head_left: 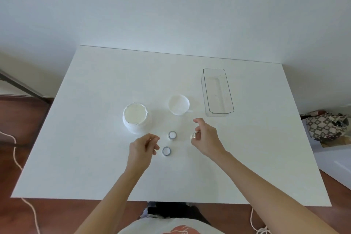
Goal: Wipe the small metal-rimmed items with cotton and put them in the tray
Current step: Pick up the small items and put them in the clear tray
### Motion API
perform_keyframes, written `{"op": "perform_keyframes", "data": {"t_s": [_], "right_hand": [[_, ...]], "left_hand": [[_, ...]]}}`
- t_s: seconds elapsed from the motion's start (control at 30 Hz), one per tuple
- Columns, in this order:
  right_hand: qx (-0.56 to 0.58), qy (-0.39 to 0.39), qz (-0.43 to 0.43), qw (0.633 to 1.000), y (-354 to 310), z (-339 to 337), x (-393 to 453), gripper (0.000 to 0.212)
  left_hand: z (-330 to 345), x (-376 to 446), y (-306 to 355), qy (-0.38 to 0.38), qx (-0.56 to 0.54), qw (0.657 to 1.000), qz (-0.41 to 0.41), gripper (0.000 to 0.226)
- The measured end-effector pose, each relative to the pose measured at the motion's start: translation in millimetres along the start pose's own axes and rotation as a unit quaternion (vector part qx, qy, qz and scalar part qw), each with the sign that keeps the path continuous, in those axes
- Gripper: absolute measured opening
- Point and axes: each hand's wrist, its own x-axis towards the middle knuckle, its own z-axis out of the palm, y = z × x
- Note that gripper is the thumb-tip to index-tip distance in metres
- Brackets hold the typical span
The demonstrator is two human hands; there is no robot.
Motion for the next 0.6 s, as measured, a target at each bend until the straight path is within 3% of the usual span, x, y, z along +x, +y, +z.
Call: {"op": "perform_keyframes", "data": {"t_s": [0.1, 0.17, 0.3, 0.37, 0.43, 0.53, 0.6], "right_hand": [[-0.054, 0.003, -0.029, 0.998, 6.5, 13.0, 3.4, 0.055], [-0.068, 0.003, -0.044, 0.997, 9.3, 18.9, 3.9, 0.056], [-0.077, 0.003, -0.065, 0.995, 15.2, 25.0, 4.3, 0.055], [-0.042, 0.019, -0.073, 0.996, 16.6, 23.7, 2.9, 0.047], [0.005, 0.083, -0.066, 0.994, 18.4, 19.5, -1.2, 0.035], [0.064, 0.197, 0.002, 0.978, 31.1, 11.3, -15.4, 0.027], [0.051, 0.222, 0.058, 0.972, 45.3, 8.3, -27.9, 0.027]], "left_hand": [[7.7, -2.0, -12.6, -0.013, 0.043, 0.999, -0.009, 0.029], [11.0, -2.0, -18.9, -0.047, 0.079, 0.996, 0.013, 0.012], [16.3, -2.4, -30.1, -0.15, 0.158, 0.975, 0.042, 0.059], [21.0, -2.8, -30.3, -0.14, 0.167, 0.975, 0.046, 0.065], [26.1, -2.4, -30.4, -0.115, 0.162, 0.978, 0.056, 0.062], [33.2, -1.2, -32.6, -0.087, 0.168, 0.979, 0.074, 0.052], [36.0, -0.8, -32.8, -0.071, 0.17, 0.979, 0.081, 0.043]]}}
